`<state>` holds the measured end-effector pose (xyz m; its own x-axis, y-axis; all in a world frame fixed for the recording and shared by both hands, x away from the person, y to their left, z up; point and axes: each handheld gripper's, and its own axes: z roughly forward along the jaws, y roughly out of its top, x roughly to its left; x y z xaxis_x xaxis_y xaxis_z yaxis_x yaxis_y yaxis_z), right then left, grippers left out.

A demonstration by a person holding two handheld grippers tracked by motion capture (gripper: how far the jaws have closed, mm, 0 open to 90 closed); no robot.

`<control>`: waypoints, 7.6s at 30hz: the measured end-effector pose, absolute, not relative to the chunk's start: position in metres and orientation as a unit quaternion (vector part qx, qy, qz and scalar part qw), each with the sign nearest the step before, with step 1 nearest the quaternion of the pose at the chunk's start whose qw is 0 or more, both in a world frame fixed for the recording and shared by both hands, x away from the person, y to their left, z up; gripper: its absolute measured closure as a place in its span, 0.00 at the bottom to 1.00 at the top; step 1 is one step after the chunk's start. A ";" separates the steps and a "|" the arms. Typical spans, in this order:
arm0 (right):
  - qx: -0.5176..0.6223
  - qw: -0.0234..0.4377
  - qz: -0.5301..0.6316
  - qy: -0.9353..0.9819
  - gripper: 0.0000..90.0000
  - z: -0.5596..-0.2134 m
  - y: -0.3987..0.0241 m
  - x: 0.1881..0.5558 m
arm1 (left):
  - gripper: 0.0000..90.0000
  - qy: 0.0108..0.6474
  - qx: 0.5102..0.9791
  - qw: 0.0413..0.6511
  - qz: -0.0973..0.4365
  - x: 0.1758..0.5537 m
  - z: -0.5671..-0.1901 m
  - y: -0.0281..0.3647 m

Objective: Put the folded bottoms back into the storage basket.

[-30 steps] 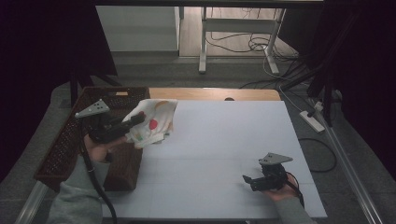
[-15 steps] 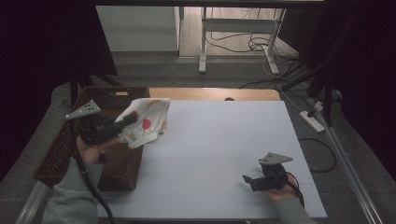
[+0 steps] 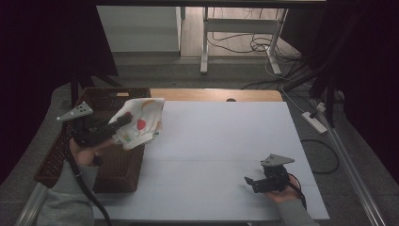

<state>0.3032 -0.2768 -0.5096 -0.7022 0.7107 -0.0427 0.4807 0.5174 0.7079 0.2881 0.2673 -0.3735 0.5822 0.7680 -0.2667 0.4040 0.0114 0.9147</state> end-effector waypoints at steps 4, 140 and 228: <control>0.348 0.166 0.346 0.855 0.10 -0.510 -0.277 0.303 | 0.84 0.431 0.684 0.566 0.163 0.287 -0.374 0.271; 0.352 0.168 0.338 0.856 0.10 -0.512 -0.276 0.304 | 0.83 0.554 0.702 0.427 0.131 0.323 -0.452 0.329; 0.351 0.157 0.339 0.859 0.10 -0.514 -0.277 0.305 | 0.24 0.487 0.721 0.465 0.164 0.271 -0.422 0.291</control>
<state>0.3051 -0.2766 -0.5144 -0.7037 0.7097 -0.0326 0.4964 0.5240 0.6920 0.2706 0.2914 -0.4225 0.4715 0.8549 -0.2164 0.5502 -0.0933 0.8298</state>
